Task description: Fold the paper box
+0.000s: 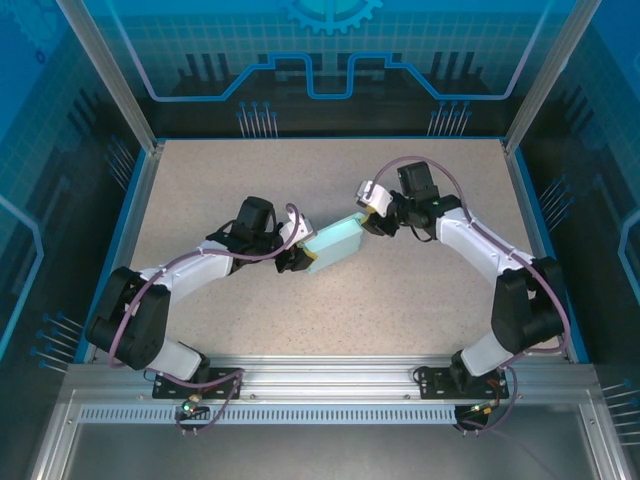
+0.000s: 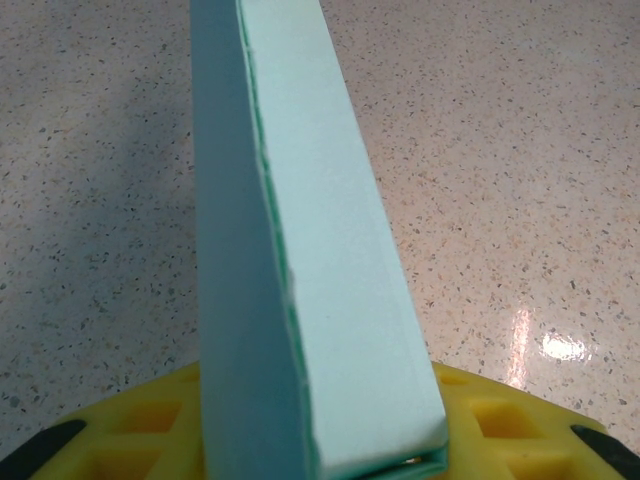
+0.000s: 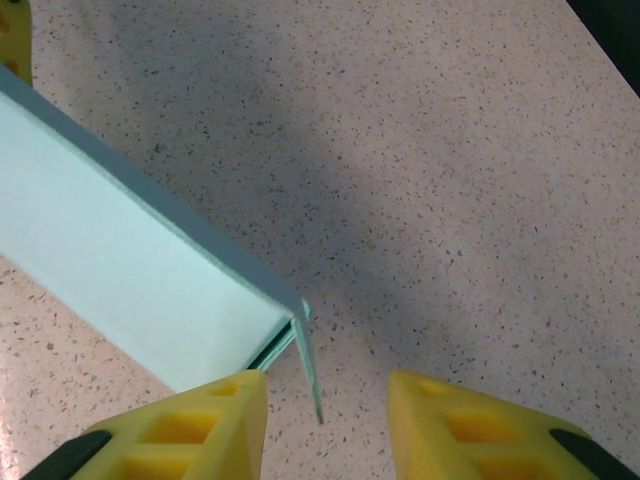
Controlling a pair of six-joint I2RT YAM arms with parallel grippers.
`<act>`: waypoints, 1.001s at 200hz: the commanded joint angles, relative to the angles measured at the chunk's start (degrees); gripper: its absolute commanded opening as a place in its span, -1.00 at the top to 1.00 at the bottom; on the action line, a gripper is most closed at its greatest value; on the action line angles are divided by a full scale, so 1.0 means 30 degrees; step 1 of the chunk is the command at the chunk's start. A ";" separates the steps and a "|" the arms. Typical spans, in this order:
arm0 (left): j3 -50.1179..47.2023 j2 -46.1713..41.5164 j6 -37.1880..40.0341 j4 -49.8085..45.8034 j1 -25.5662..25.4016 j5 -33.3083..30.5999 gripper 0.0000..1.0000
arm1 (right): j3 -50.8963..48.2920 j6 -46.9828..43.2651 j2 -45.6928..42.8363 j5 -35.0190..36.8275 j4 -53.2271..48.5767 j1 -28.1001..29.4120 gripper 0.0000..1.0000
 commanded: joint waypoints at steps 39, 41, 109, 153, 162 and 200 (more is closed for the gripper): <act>0.0494 0.0078 0.0309 -0.0119 0.0163 0.0944 0.43 | 0.1302 -0.0624 0.0912 -0.0211 -0.0912 0.0478 0.61; 0.0497 0.0096 0.0309 -0.0124 0.0161 0.0928 0.43 | 0.1328 -0.0638 0.0930 -0.0184 -0.0948 0.0478 0.62; 0.0574 0.0217 0.0170 -0.0012 0.0162 0.0419 0.43 | 0.1561 0.0865 0.0989 0.0948 -0.1686 0.0792 0.85; 0.0732 0.0293 -0.0266 -0.0090 0.0183 -0.0448 0.44 | 0.2064 0.4091 0.0918 0.2633 -0.2502 0.1401 0.91; 0.0748 0.0257 -0.0357 -0.0023 0.0168 -0.0490 0.43 | 0.2118 0.4737 0.0843 0.3009 -0.2728 0.1579 0.91; 0.0740 0.0194 -0.0483 0.0079 0.0157 -0.0806 0.44 | 0.2459 0.7382 0.0565 0.5003 -0.3709 0.2694 0.92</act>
